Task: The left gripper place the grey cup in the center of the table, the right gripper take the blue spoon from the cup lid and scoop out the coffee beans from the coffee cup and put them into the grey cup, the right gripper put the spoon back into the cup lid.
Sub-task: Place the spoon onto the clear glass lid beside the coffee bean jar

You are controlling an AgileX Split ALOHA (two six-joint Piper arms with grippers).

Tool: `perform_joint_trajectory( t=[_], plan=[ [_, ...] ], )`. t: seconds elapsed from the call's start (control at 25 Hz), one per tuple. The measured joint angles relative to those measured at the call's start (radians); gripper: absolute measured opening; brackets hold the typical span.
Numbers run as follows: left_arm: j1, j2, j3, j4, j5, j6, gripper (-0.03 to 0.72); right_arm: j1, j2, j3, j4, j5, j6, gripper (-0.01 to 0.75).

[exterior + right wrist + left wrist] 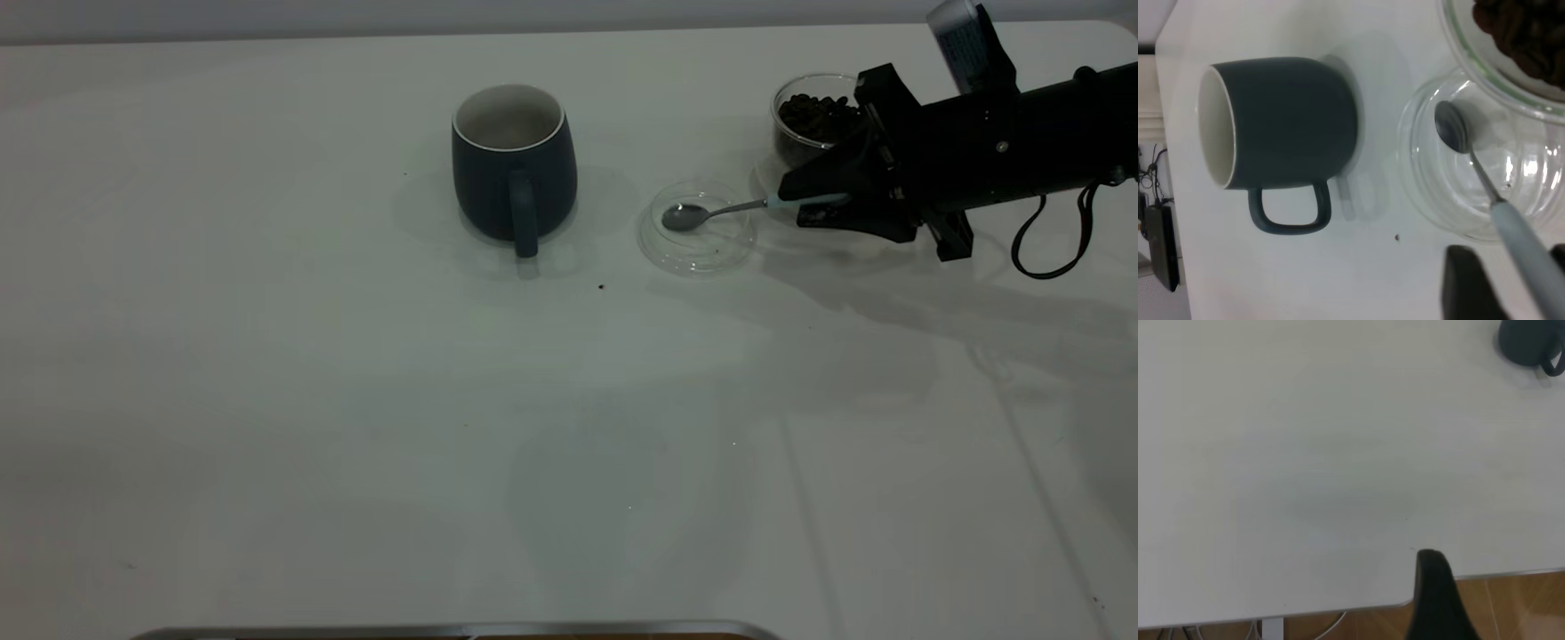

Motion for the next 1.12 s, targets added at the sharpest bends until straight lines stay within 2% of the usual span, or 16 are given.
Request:
perform_joint_trajectory(
  t=[0.12, 0.28, 0.4, 0.72, 0.96, 1.12],
  plan=[
    [0.000, 0.000, 0.000, 0.000, 0.000, 0.000, 0.530, 0.000, 0.000, 0.000, 0.000, 0.023, -0.003, 0.508],
    [0.000, 0.000, 0.000, 0.000, 0.000, 0.000, 0.530, 0.000, 0.000, 0.000, -0.013, 0.037, -0.003, 0.630],
    [0.000, 0.000, 0.000, 0.000, 0.000, 0.000, 0.530, -0.001, -0.017, 0.000, -0.070, 0.016, 0.023, 0.644],
    [0.000, 0.000, 0.000, 0.000, 0.000, 0.000, 0.530, -0.015, -0.181, 0.000, -0.407, -0.114, 0.275, 0.638],
    [0.000, 0.000, 0.000, 0.000, 0.000, 0.000, 0.530, -0.011, -0.250, 0.000, -0.448, -0.120, 0.297, 0.606],
    [0.000, 0.000, 0.000, 0.000, 0.000, 0.000, 0.530, 0.025, -0.250, 0.000, -0.435, -0.153, 0.289, 0.592]
  ],
)
